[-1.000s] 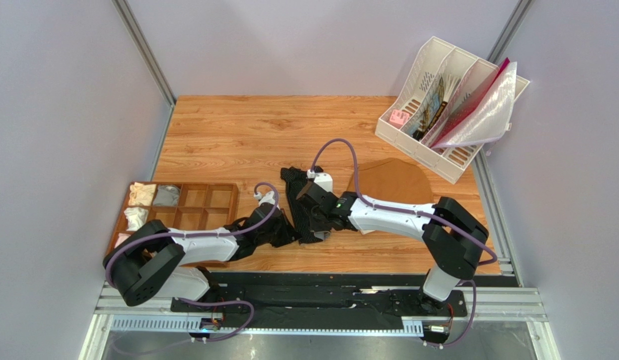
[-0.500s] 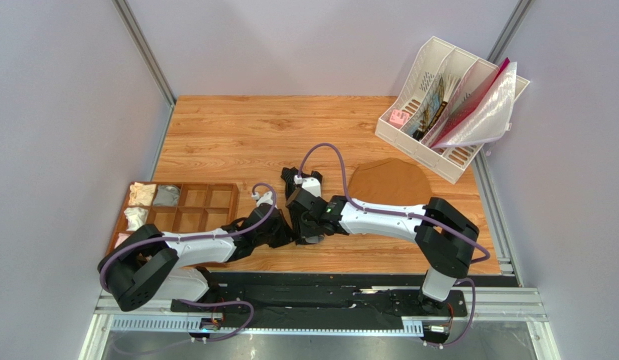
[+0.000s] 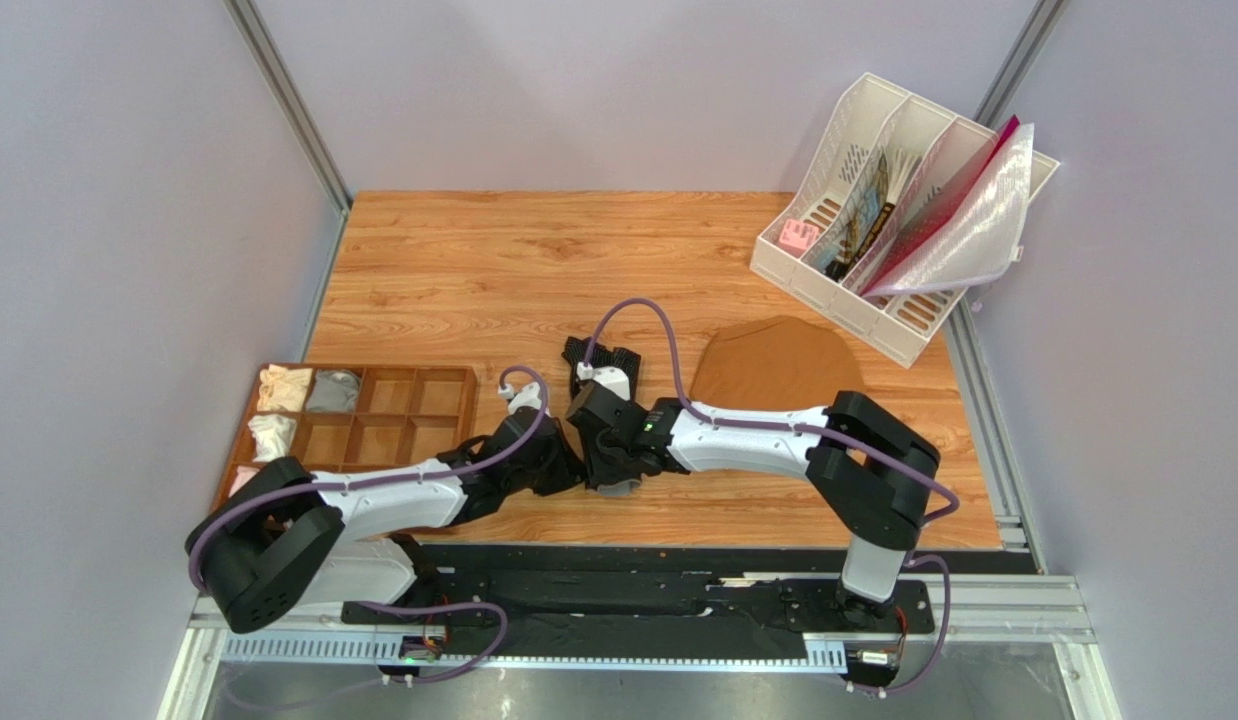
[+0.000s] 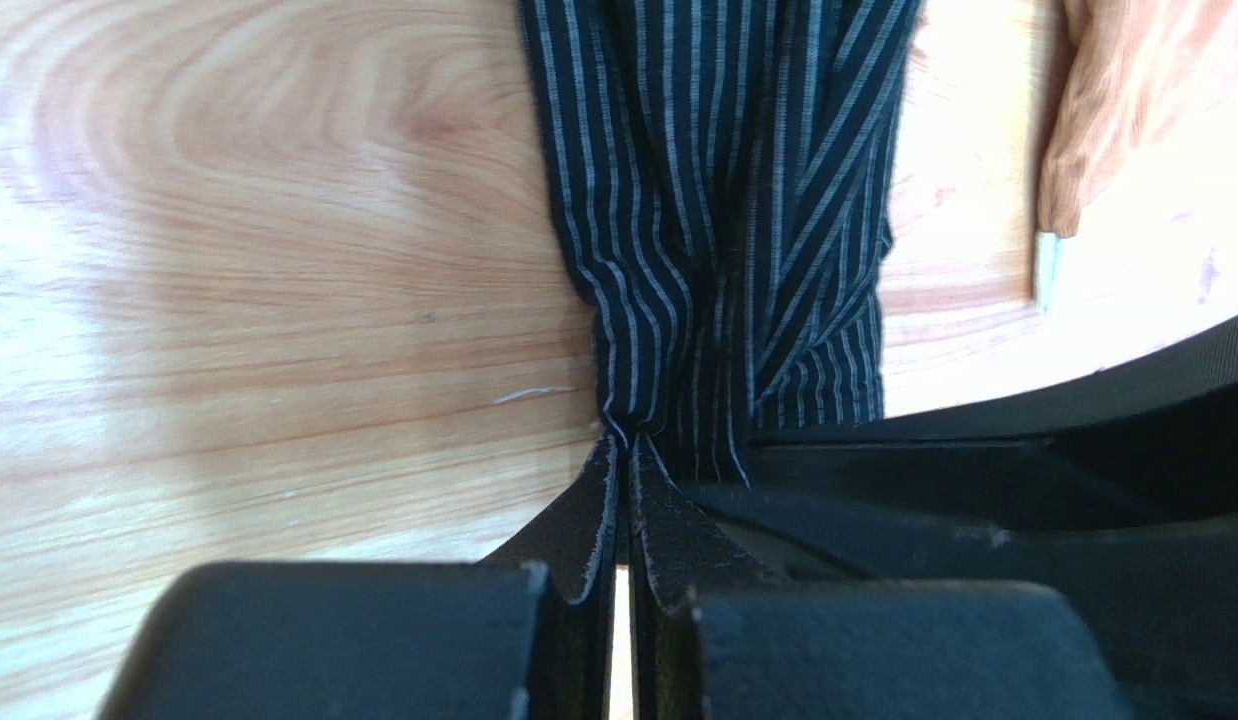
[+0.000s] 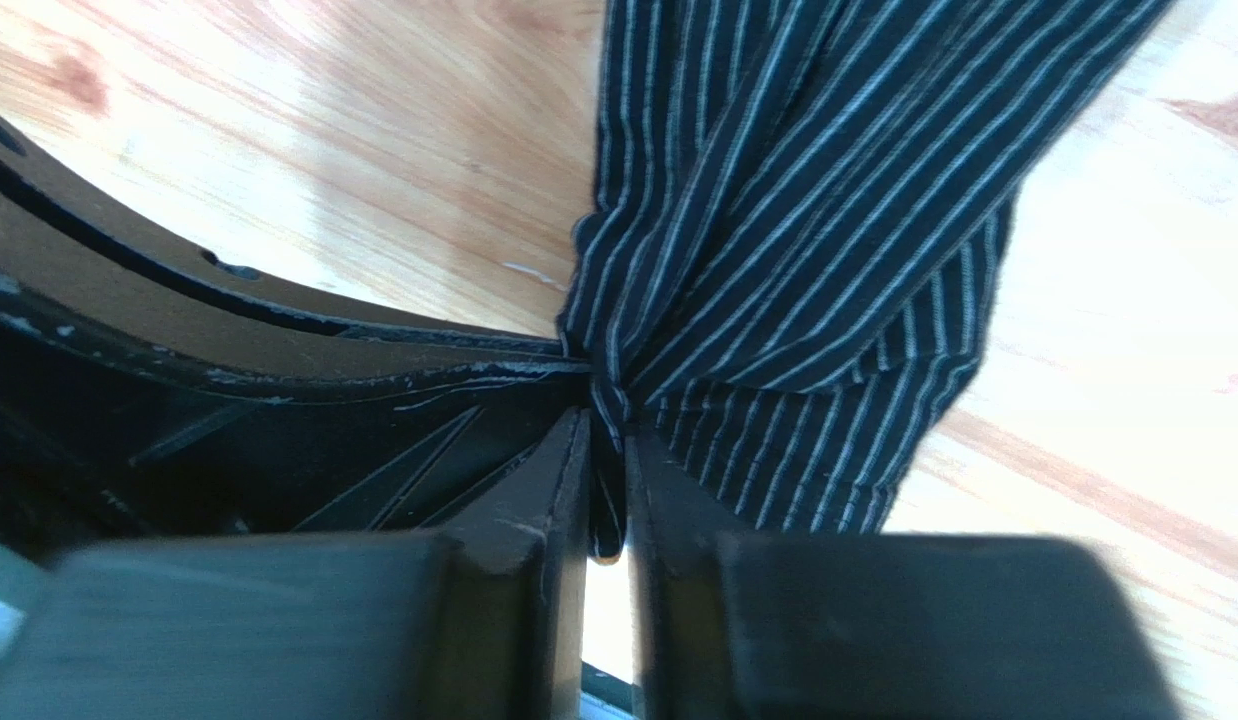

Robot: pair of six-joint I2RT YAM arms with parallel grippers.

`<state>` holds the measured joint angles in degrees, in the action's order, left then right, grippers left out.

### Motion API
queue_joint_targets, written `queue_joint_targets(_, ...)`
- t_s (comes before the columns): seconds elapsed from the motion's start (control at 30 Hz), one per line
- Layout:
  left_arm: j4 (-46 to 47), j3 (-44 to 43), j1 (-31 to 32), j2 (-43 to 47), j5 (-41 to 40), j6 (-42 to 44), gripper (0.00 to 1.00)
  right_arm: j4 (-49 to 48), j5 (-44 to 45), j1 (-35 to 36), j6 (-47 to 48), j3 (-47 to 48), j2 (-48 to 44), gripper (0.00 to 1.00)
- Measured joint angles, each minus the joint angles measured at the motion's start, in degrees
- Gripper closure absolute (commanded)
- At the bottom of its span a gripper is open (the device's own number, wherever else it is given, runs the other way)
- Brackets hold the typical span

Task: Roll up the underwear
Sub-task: Fold the underwear at the center of the board.

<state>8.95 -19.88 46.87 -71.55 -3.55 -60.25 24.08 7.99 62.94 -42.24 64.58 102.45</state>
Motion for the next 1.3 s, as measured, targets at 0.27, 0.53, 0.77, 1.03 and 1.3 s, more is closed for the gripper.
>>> queue_joint_targets(0.27,-1.49,0.04,0.0,1.95,-1.09,0.2,1.0,-1.44,-0.81,0.02,1.68,-2.78,-4.04,0.42)
queue_joint_targets(0.53,-1.53,0.13,0.02,2.78,-1.38,0.17,1.0,-1.84,-0.57,0.04,3.06,-3.96,-10.51,0.35)
queue_joint_targets(0.77,-1.99,0.13,0.02,3.32,-1.53,0.17,1.0,-1.64,2.19,-1.7,3.54,-6.95,-19.45,0.54)
queue_joint_targets(1.03,-2.73,0.13,0.02,3.39,-1.73,0.17,1.0,-2.45,3.45,-4.94,3.76,-9.94,-19.08,0.78)
queue_joint_targets(1.3,-2.99,0.13,0.02,3.43,-1.73,0.17,1.0,-5.81,0.52,-4.94,3.69,-10.38,-12.39,0.8)
